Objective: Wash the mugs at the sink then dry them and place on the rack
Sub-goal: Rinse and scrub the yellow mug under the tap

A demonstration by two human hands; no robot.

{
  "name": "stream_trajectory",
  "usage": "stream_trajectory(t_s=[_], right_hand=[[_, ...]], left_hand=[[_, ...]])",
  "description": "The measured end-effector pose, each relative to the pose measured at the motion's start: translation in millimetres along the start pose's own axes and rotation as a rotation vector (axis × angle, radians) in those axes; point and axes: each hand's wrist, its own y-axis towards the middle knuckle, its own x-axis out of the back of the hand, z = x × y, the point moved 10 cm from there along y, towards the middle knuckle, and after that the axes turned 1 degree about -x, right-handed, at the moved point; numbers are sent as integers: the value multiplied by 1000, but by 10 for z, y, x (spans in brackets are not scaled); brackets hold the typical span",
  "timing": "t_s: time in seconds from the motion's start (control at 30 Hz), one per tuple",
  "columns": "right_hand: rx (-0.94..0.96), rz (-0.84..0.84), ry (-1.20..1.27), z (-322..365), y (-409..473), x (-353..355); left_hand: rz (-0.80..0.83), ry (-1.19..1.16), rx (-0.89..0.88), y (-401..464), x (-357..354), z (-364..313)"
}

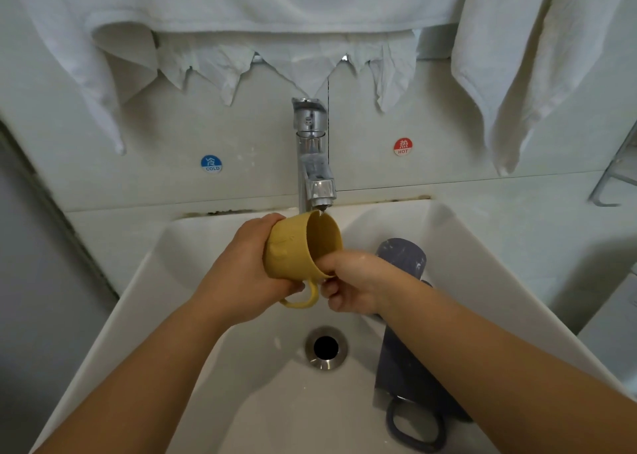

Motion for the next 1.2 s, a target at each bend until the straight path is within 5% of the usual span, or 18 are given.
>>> stream_trajectory(t_s=[0.33,0.6,0.87,1.1,1.2], right_hand=[[326,-405,-628,480,-62,316],[109,106,109,133,-31,-13],[245,-352,-529,425,-80,297],[197,95,-23,255,-70,-26],[219,10,-110,305,-83,73]], left_hand=[[-5,107,-3,23,1,16],[-10,-19,-12,10,4,10],[-4,64,-24,36,-26,19],[12,-81,119,48,31,231],[64,-139,180,30,3,277]])
